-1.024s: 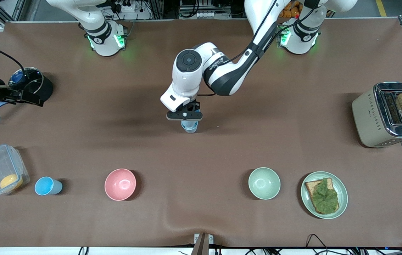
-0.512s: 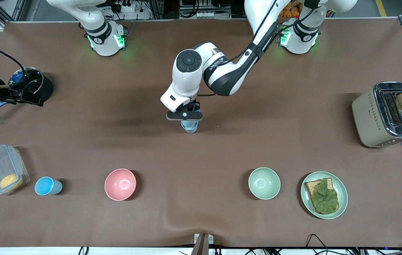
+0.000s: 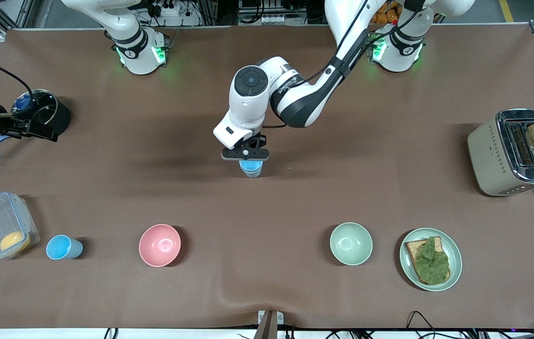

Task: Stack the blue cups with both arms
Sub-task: 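Lower the held cup into the placed cup with the left gripper, then open the left gripper and lift it off the stacked cups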

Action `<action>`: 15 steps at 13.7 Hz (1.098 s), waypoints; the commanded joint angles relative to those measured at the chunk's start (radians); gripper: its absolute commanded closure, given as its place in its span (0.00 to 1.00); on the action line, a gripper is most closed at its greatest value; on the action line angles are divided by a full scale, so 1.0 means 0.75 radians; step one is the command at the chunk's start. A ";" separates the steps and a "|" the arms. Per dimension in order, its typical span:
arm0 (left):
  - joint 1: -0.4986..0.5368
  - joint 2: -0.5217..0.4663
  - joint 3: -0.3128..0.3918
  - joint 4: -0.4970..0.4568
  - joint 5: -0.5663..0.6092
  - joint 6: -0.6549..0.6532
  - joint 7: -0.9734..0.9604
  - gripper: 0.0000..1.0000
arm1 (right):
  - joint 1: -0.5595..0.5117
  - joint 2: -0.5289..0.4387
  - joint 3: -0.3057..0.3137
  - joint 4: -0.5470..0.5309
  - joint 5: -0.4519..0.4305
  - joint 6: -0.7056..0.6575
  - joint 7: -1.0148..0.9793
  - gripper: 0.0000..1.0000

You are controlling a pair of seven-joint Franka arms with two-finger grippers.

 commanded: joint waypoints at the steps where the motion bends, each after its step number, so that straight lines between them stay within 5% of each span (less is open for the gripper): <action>1: -0.009 0.014 0.015 0.024 -0.022 0.004 -0.009 0.80 | -0.003 -0.011 0.005 0.003 -0.020 -0.014 0.001 0.00; 3: -0.001 -0.002 0.015 0.016 -0.022 0.004 -0.007 0.77 | -0.003 -0.013 0.005 0.003 -0.020 -0.014 0.001 0.00; 4: 0.021 -0.022 0.015 0.006 -0.026 0.004 0.001 0.68 | -0.003 -0.011 0.005 0.003 -0.020 -0.014 0.001 0.00; 5: 0.054 -0.053 0.015 -0.006 -0.024 -0.002 0.025 0.12 | -0.003 -0.011 0.005 0.003 -0.020 -0.014 0.001 0.00; 6: 0.078 -0.085 0.015 -0.026 -0.018 -0.014 0.070 0.00 | -0.003 -0.011 0.005 0.003 -0.020 -0.014 0.001 0.00; 9: 0.127 -0.196 0.012 -0.139 -0.022 -0.037 0.101 0.00 | -0.003 -0.011 0.005 0.003 -0.020 -0.014 -0.001 0.00; 15: 0.383 -0.615 0.006 -0.531 -0.018 -0.151 0.195 0.00 | -0.003 -0.011 0.005 0.003 -0.020 -0.014 0.001 0.00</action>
